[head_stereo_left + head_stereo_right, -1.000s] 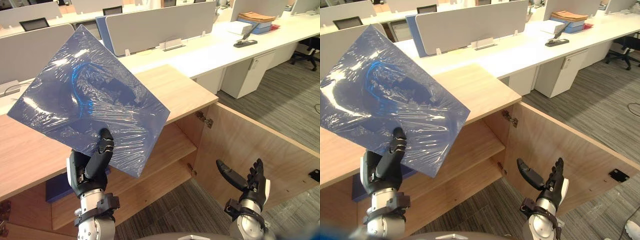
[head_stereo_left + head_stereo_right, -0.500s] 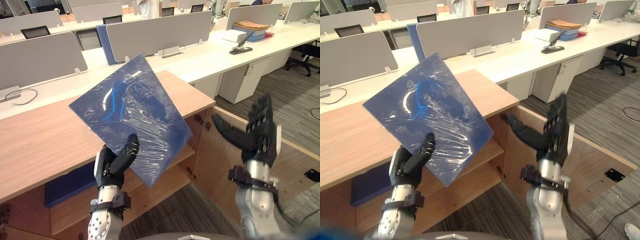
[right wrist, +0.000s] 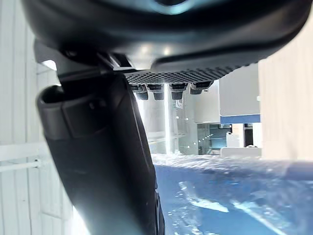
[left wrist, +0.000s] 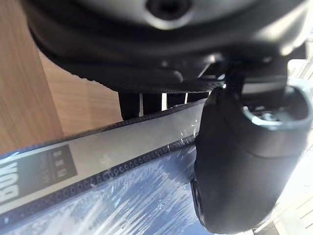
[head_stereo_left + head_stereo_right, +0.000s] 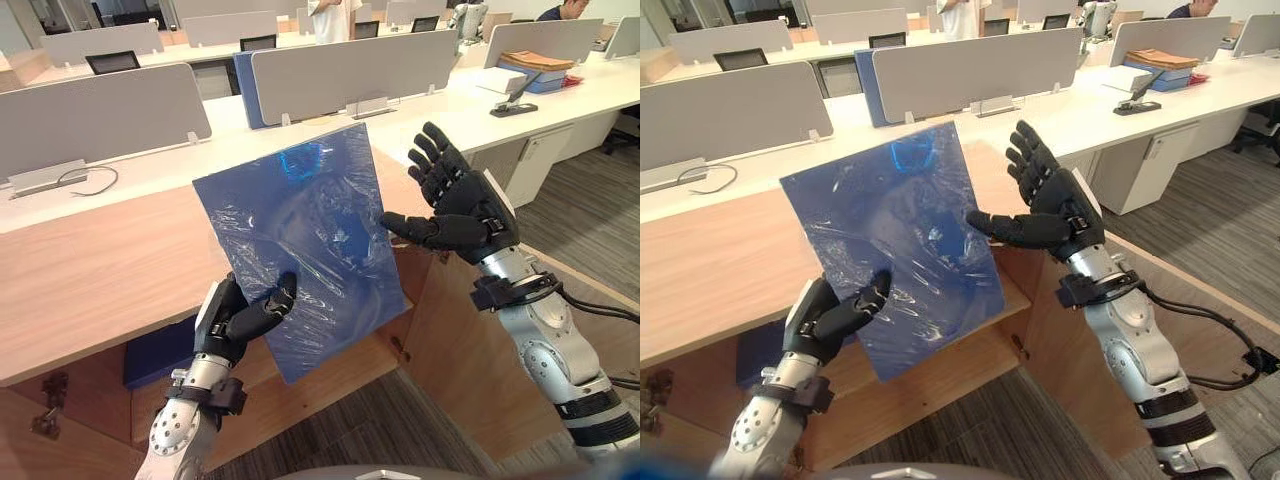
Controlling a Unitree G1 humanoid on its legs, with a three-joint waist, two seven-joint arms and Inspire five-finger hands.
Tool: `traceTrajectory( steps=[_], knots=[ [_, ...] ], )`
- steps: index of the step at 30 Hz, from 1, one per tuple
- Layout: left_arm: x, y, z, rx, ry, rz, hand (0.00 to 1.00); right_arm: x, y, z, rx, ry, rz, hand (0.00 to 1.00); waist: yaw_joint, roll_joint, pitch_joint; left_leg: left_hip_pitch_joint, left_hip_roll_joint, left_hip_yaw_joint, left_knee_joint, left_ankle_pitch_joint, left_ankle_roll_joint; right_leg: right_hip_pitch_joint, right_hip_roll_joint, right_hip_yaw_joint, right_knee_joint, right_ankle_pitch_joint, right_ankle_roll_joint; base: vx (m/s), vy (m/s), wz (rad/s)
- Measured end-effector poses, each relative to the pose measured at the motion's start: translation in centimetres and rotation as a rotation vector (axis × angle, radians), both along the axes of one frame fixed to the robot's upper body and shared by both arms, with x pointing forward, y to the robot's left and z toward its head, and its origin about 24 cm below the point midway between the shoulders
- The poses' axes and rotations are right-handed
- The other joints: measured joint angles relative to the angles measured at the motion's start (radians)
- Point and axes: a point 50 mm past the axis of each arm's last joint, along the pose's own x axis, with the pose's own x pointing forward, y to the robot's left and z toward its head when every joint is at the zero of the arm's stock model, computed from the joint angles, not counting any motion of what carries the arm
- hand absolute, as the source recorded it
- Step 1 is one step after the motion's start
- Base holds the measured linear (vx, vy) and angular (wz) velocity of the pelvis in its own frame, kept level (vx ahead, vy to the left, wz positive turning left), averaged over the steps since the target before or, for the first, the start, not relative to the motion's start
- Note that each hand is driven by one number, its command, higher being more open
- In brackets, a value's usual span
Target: Walk over to the cabinet, pick up the folder, carry it to the office cabinet, place the folder inside the office cabinet, then close the office cabinet door
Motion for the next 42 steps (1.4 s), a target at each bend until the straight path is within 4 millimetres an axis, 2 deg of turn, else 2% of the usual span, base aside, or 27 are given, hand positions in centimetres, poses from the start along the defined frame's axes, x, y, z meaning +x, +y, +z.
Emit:
traceTrajectory(
  steps=[8, 15, 18, 20, 23, 30, 34, 35, 37, 38, 42],
  knots=[
    [0.2, -0.1, 2.7, 0.01, -0.106, -0.059, 0.0, 0.5, -1.4, -1.0, -0.034, 0.061, -0.049, 1.0, 0.001, -0.005, 0.003, -0.003, -0.028, -0.023, -0.023, 0.013, 0.021, 0.002, -0.024, -0.023, -0.001, 0.002, 0.004, 0.01, 0.018, 0.09],
    [0.2, 0.8, 3.7, 0.039, -0.145, -0.031, 0.0, 0.6, -1.6, -1.4, -0.044, 0.074, -0.04, 1.0, 0.0, -0.013, 0.01, 0.001, -0.042, -0.026, -0.044, 0.02, 0.031, -0.001, -0.032, -0.025, -0.003, 0.004, 0.008, 0.0, 0.0, 0.0],
    [0.2, 0.8, 4.6, 0.061, -0.19, -0.042, 0.0, 0.5, -0.8, -1.7, -0.11, 0.111, 0.075, 1.0, 0.0, -0.016, 0.012, 0.002, -0.049, -0.026, -0.049, 0.02, 0.032, -0.001, -0.038, -0.025, -0.007, 0.005, 0.01, 0.02, 0.014, 0.0],
    [0.4, 0.5, 5.4, 0.081, -0.232, -0.085, 0.0, 0.4, 0.9, -2.2, -0.184, 0.162, 0.236, 1.0, 0.002, -0.023, 0.016, 0.002, -0.049, -0.027, -0.049, 0.023, 0.036, 0.0, -0.038, -0.026, -0.007, 0.006, 0.011, 0.04, 0.011, 0.01],
    [0.8, -0.1, 6.2, 0.09, -0.29, -0.12, 0.0, 0.0, 2.3, -2.9, -0.214, 0.225, 0.378, 1.0, 0.009, -0.031, 0.021, 0.002, -0.05, -0.031, -0.049, 0.023, 0.036, 0.002, -0.039, -0.03, -0.007, 0.007, 0.012, 0.02, 0.004, 0.03],
    [1.1, -0.3, 6.9, 0.076, -0.345, -0.126, 0.0, 0.7, 2.0, -0.3, -0.278, 0.198, 0.437, 1.0, 0.013, -0.035, 0.022, 0.0, -0.054, -0.04, -0.053, 0.024, 0.037, 0.003, -0.044, -0.044, -0.007, 0.01, 0.016, 0.04, 0.016, 0.04],
    [1.1, -0.4, 7.1, 0.061, -0.365, -0.115, 0.0, 1.1, 2.2, 0.5, -0.285, 0.169, 0.441, 1.0, 0.013, -0.034, 0.022, 0.0, -0.054, -0.041, -0.053, 0.024, 0.037, 0.003, -0.044, -0.046, -0.007, 0.01, 0.016, 0.04, 0.009, 0.01],
    [1.1, -0.4, 7.1, 0.055, -0.365, -0.112, 0.0, 1.1, 2.3, 0.5, -0.278, 0.166, 0.444, 0.0, 0.014, -0.034, 0.022, 0.0, -0.054, -0.042, -0.053, 0.024, 0.037, 0.003, -0.044, -0.047, -0.007, 0.011, 0.016, 0.0, 0.0, 0.0],
    [1.1, -0.4, 6.9, 0.048, -0.362, -0.106, 0.0, 1.1, 2.4, 0.5, -0.272, 0.163, 0.445, 0.0, 0.014, -0.034, 0.022, -0.002, -0.054, -0.042, -0.053, 0.024, 0.037, 0.002, -0.044, -0.049, -0.007, 0.013, 0.015, 0.04, 0.013, 0.01],
    [1.1, -0.5, 6.9, 0.042, -0.36, -0.103, 1.0, 1.2, 2.5, 0.5, -0.265, 0.161, 0.443, 0.0, 0.014, -0.033, 0.022, -0.002, -0.054, -0.042, -0.052, 0.024, 0.037, 0.001, -0.044, -0.049, -0.007, 0.014, 0.016, 0.04, 0.017, 0.0],
    [1.2, -0.4, 6.5, 0.014, -0.347, -0.091, 1.0, 1.4, 2.6, 0.9, -0.243, 0.134, 0.426, 0.0, 0.011, -0.026, 0.017, -0.005, -0.056, -0.042, -0.052, 0.025, 0.038, 0.0, -0.046, -0.051, -0.01, 0.019, 0.016, 0.04, 0.019, 0.0]
  ],
)
